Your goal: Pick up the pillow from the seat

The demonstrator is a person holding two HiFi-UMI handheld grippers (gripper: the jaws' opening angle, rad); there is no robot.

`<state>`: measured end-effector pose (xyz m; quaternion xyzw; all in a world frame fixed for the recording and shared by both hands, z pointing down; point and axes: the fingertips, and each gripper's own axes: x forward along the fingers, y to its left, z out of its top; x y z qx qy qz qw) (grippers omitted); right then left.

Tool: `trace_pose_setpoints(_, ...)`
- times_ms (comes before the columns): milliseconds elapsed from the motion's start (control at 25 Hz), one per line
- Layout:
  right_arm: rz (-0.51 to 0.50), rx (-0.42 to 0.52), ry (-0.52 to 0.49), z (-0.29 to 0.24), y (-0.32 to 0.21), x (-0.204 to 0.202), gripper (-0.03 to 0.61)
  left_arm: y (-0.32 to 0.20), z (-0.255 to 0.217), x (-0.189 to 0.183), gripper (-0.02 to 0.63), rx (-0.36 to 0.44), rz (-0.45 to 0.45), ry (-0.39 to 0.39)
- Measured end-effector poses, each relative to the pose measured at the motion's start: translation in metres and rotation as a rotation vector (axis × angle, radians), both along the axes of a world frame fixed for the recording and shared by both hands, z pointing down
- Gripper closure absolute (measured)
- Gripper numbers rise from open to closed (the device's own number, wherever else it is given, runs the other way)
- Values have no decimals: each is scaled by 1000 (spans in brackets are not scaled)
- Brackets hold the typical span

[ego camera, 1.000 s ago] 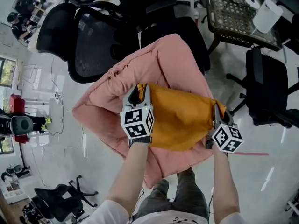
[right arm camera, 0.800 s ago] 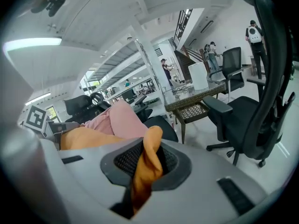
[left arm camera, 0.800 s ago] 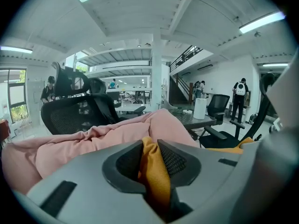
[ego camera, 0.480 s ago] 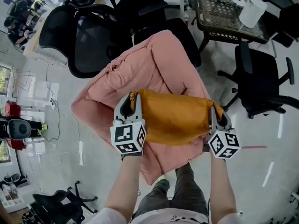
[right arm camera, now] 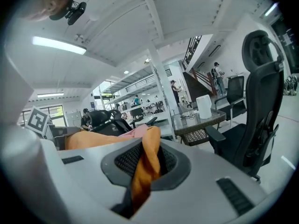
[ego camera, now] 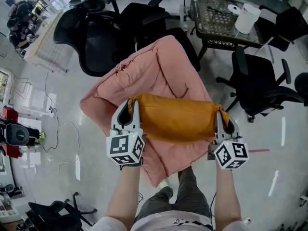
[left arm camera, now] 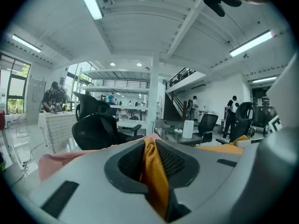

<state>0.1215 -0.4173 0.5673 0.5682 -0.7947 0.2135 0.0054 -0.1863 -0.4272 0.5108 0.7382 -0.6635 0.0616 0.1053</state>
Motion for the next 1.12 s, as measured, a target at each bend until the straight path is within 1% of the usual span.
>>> trace_pose_setpoints(120, 2, 50, 20, -41, 18, -3, 532, 19, -30, -4, 537, 32, 16, 21)
trace_pose_setpoints(280, 10, 124, 45, -97, 42, -6, 533, 44, -77, -8, 537, 95, 34, 61)
trace_pose_setpoints(440, 24, 172, 38, -144, 73, -12, 532, 73, -124, -13, 537, 146, 62, 67)
trace_pose_setpoints(840, 32, 219, 108, -229, 164, -43, 532, 163, -212, -41, 537, 215, 120, 70)
trace_pose_setpoints(1000, 29, 235, 125, -252, 194, -56, 532, 197, -232, -52, 537, 234, 133, 102)
trace_pose_setpoints(1120, 23, 250, 134, -274, 215, -63, 532, 221, -253, -59, 537, 256, 141, 110)
